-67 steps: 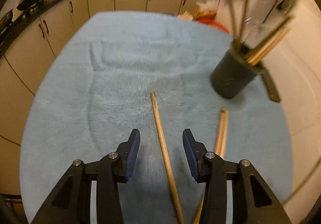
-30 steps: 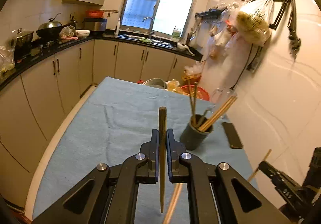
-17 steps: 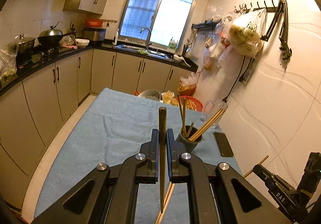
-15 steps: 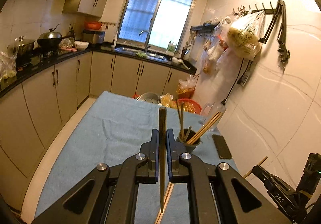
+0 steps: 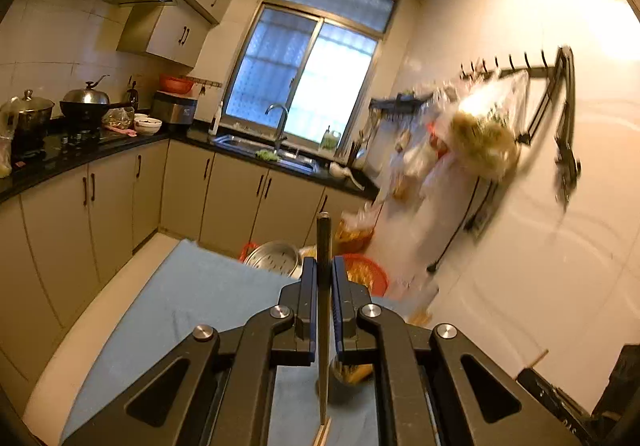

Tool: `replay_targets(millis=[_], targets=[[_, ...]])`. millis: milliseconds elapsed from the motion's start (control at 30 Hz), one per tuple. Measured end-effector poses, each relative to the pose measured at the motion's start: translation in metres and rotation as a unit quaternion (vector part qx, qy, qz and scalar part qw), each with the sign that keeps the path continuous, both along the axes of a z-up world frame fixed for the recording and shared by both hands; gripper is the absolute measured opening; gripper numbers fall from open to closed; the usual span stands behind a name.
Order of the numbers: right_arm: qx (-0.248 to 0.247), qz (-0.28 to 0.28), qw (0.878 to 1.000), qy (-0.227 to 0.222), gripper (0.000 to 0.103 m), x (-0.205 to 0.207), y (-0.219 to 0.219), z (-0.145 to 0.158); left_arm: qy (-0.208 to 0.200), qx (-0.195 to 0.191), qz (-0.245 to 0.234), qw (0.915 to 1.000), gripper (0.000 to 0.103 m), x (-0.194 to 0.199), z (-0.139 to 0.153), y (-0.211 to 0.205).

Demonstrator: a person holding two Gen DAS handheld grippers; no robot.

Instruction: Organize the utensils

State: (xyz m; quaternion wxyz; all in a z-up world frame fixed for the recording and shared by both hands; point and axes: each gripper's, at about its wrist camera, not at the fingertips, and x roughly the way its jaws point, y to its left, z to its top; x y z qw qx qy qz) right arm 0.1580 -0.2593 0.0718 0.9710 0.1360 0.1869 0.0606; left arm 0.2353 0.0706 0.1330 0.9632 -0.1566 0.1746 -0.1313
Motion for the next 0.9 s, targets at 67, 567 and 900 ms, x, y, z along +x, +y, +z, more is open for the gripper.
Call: replay_targets(millis=[67,567,900], targets=[[0.000,-0.005,1.000,-0.007,0.007,0.012,-0.002,0.008,-0.015,-0.010,-0.003,0.9998,0.007,0.015,0.004,-0.004],[0.032,-0.038,0.998,-0.027,0.007,0.106,-0.022,0.014,-0.012,-0.047,-0.014,0.9987,0.007,0.075,-0.035,-0.039],[0.053,-0.047,0.997,0.010,0.007,0.140,-0.025,-0.029,0.018,-0.022,-0.015,0.9995,0.007,0.092,-0.078,-0.063]])
